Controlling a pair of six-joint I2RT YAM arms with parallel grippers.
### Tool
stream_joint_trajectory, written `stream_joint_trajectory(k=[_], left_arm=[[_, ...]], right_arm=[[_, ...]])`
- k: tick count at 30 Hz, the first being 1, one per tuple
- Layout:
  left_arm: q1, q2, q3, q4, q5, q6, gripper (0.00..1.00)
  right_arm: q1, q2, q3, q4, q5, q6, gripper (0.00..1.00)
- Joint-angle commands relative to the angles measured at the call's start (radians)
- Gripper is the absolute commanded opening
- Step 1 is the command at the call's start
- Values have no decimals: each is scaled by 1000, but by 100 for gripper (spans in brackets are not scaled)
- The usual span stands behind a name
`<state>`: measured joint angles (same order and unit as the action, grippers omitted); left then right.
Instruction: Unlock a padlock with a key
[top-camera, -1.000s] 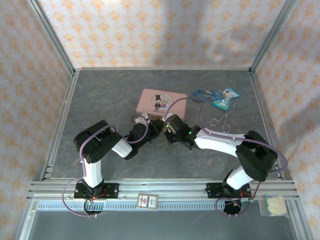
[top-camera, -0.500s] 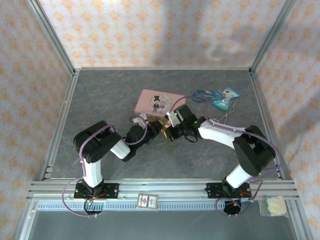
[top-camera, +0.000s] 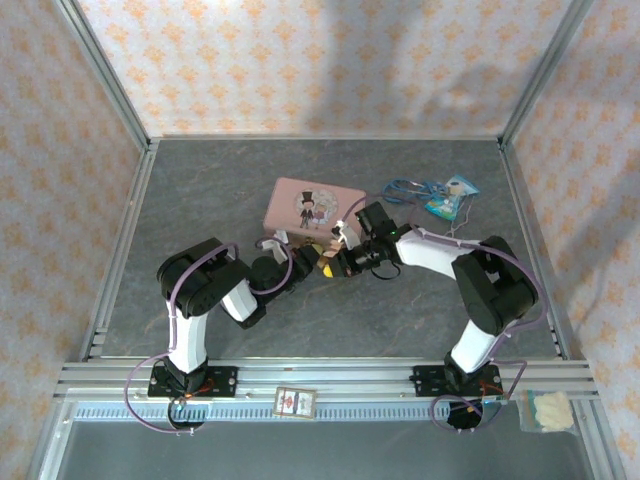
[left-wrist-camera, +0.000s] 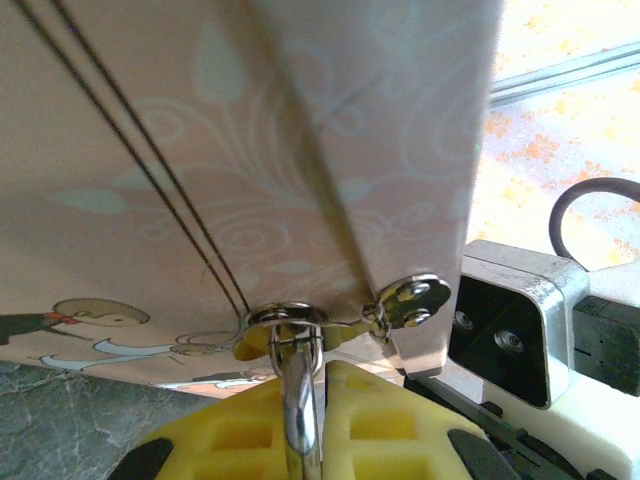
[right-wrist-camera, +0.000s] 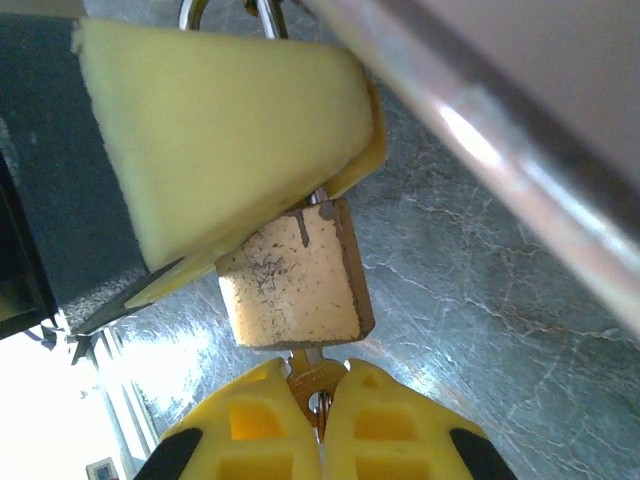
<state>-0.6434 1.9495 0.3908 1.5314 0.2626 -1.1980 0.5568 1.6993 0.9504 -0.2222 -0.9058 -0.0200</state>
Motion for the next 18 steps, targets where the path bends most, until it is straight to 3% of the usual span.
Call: stream_joint_trajectory(k=[1, 13, 18], left_arm=[[-10, 4, -15, 257, 149, 83, 0], [1, 32, -1, 307, 187, 89, 0], [12, 41, -9, 305, 132, 3, 0]], right_arm=[[-32, 21, 59, 31, -81, 31, 0], [-36, 34, 74, 34, -65, 90, 0], [-35, -38, 52, 21, 79, 99, 23]])
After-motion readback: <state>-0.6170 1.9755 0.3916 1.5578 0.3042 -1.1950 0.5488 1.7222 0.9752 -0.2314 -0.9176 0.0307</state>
